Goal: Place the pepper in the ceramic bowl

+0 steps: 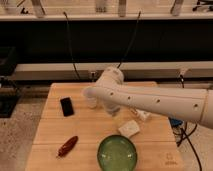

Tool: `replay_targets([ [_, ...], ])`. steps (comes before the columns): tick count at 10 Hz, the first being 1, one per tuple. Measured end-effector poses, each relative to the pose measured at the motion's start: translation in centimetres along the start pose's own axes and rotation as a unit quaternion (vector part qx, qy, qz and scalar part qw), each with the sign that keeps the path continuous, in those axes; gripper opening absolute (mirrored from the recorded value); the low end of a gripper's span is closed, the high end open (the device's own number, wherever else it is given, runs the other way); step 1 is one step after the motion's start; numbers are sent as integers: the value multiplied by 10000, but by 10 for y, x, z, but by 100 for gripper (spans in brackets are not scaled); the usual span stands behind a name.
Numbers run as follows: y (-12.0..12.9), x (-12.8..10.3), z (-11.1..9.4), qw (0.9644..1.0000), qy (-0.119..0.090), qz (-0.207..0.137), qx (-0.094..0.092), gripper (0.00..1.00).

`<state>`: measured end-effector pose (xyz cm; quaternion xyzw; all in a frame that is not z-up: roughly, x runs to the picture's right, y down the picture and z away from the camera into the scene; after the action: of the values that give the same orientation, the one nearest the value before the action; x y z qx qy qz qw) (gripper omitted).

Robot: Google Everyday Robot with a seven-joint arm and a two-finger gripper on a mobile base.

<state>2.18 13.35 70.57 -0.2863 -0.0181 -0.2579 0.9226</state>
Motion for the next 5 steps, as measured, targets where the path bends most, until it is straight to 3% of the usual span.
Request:
replay_targets([
  [5,-14,-43,4,9982,10,-592,-37,80],
])
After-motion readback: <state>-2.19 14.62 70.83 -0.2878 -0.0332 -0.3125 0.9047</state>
